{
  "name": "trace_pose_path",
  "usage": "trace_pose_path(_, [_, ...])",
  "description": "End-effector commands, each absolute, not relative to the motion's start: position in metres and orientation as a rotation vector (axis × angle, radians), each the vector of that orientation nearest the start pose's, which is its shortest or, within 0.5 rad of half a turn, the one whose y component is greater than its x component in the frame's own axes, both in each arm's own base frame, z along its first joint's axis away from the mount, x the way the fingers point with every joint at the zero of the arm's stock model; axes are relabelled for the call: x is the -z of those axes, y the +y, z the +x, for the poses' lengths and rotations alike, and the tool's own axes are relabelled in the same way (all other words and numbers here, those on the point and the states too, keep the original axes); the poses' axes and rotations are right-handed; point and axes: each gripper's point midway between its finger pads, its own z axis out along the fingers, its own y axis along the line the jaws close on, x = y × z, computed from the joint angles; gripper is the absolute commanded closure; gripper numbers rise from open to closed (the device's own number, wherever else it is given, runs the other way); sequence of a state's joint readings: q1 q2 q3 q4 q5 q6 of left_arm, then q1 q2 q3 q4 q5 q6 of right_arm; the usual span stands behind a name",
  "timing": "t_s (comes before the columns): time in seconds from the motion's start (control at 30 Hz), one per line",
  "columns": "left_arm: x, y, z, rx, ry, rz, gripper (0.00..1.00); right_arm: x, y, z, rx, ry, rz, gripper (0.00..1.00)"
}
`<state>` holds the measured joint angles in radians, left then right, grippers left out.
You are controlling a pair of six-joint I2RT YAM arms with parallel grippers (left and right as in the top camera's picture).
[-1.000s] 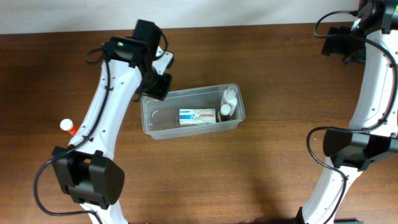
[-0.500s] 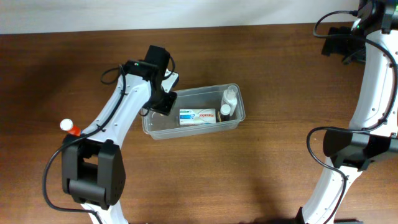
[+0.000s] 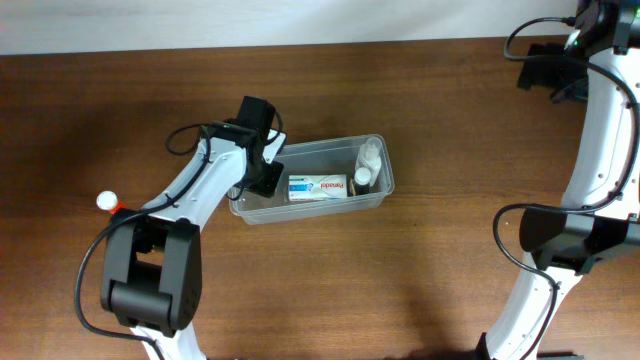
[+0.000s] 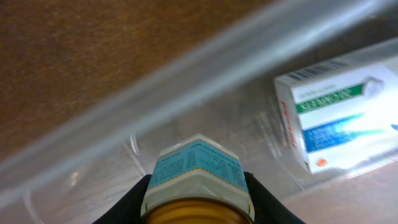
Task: Pack container
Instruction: 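Lower the jar into the container's left end and release it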
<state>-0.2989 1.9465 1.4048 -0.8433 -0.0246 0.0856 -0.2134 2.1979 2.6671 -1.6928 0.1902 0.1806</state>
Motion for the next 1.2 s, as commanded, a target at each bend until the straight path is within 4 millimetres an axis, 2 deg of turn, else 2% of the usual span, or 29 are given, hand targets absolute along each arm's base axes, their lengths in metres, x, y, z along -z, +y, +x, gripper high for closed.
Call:
trace_pose_path(0.0, [-0.0472,-0.1055,0.3893,-0.080,2.882,0.514,0.70,-0.2663,-0.1250,0.4295,0.274,2.719,0.593,0.02])
trace_pose_path(0.4, [-0.0483,-0.1072,0.3948,-0.070,2.866,0.461,0.69,-0.2663,-0.1250,0.4295,0.274,2.719,0.593,0.02])
trace_pose_path(0.43, [-0.0483,-0.1072,0.3949,-0.069,2.865,0.461,0.60,-0.2663,-0.1250,0.4295,0.274,2.719,0.593,0.02])
trace_pose_path(0.6, [-0.0484,-0.1072,0.3949,-0.070,2.865,0.461,0.52,-0.2663,-0.1250,0.4295,0.274,2.719,0.593,0.02])
trace_pose_path(0.93, [-0.0484,-0.1072,0.3952,-0.070,2.864,0.460,0.47,-0.2663,-0.1250,0.4295,0.274,2.719,0.593,0.02])
trace_pose_path(1.0, [-0.0487,-0.1075,0.3959,-0.069,2.861,0.460,0.43,-0.2663,-0.1250,0.4295,0.274,2.719,0.593,0.02])
trace_pose_path(1.17, [-0.0496,-0.1078,0.3966,-0.067,2.857,0.458,0.42,-0.2663,-0.1250,0.4295,0.274,2.719,0.593,0.01])
